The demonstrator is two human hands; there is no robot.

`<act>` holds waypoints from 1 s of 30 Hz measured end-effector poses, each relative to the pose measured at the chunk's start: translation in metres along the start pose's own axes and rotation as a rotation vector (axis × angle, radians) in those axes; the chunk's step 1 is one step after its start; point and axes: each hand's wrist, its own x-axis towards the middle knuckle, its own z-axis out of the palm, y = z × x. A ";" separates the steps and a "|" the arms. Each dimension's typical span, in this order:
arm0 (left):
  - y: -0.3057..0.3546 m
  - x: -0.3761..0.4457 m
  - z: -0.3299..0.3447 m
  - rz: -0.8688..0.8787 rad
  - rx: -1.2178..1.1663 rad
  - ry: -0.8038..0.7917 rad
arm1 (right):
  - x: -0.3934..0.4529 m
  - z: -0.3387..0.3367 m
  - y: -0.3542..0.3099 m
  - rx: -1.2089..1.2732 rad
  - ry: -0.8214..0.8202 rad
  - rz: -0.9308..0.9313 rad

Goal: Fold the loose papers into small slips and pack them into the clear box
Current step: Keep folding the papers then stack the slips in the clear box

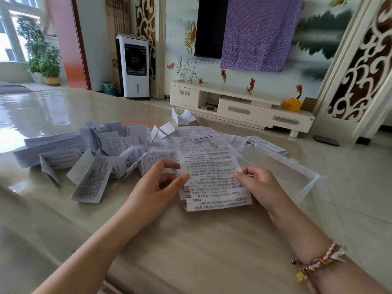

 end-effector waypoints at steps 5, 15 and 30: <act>-0.014 0.005 0.005 0.029 0.346 0.079 | -0.002 0.008 0.002 -0.460 0.056 -0.058; -0.019 0.009 0.009 0.026 0.725 -0.086 | -0.012 0.012 -0.003 -0.786 0.025 -0.112; -0.023 0.008 0.007 0.130 0.932 -0.214 | -0.015 0.016 0.003 -1.036 0.070 -0.360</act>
